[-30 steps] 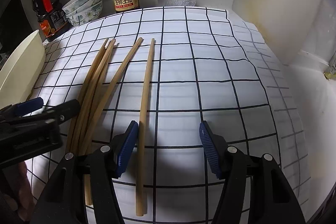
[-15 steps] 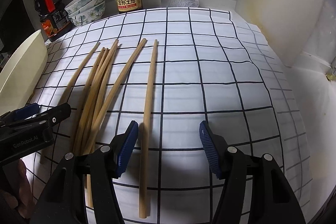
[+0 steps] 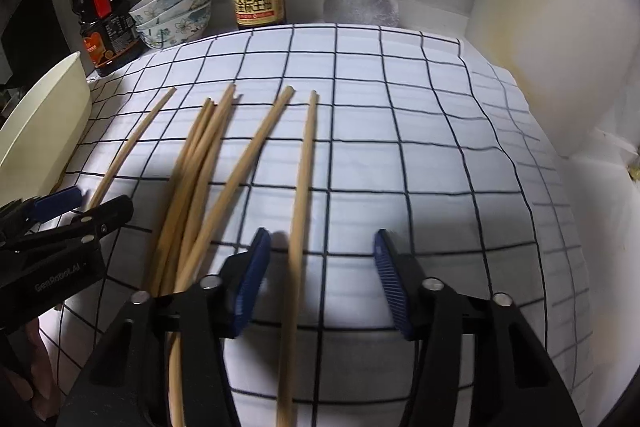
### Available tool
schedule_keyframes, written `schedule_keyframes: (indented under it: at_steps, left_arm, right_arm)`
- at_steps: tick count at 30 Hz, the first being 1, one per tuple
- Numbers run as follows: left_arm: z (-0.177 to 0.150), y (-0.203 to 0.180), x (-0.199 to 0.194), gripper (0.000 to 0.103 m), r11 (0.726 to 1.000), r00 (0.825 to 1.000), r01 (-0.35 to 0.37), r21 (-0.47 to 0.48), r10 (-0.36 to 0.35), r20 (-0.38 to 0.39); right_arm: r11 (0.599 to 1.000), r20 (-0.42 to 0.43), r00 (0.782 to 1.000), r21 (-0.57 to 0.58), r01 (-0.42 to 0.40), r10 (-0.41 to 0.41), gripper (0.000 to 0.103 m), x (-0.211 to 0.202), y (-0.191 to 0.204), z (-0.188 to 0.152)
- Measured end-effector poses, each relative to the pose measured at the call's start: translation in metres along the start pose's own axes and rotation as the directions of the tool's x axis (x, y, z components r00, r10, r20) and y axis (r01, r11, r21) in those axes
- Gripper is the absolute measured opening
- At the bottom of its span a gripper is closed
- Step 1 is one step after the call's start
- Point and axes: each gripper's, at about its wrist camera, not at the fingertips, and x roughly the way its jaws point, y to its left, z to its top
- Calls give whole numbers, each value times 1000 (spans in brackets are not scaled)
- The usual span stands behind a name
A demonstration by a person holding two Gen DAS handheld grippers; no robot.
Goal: Organize utensils
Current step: 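Close the left tool on one chopstick while the right tool grasps another, then lift both held chopsticks and carry them over the white plate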
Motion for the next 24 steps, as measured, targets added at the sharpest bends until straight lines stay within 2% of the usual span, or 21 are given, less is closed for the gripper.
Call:
schedule_keyframes:
  at_steps: [1, 3, 4, 5, 6, 8, 17, 24]
  left_arm:
    - [1, -1, 0, 54, 1000, 1000, 5, 5, -5, 1]
    - [3, -4, -1, 40, 1000, 1000, 15, 13, -15, 1]
    - [2, -5, -2, 36, 1000, 1000, 17, 15, -17, 1]
    - [2, -6, -2, 27, 1000, 1000, 22, 18, -22, 1]
    - [2, -7, -3, 17, 999, 1000, 29, 24, -29, 0]
    - [1, -9, -4, 8, 998, 999, 46, 34, -45, -9]
    - [-9, -6, -14, 8, 993, 991, 117, -3, -117, -61]
    - [-11, 0, -48, 7, 989, 988, 144, -15, -145, -53]
  right_arm:
    - [1000, 0, 1000, -7, -5, 5, 36, 0, 2, 1]
    - [1000, -2, 1000, -20, -12, 12, 25, 1, 5, 3]
    - [999, -4, 1000, -31, -13, 13, 16, 1, 8, 3]
    - [999, -6, 1000, -42, -8, 7, 7, 1, 10, 3]
    - [999, -6, 1000, -46, -6, 6, 7, 1, 11, 3]
    - [999, -8, 1000, -43, -13, 13, 6, 0, 10, 2]
    - [996, -36, 997, 57, -65, 67, 6, -12, -4, -7]
    - [990, -7, 995, 107, -96, 97, 6, -46, -14, -7]
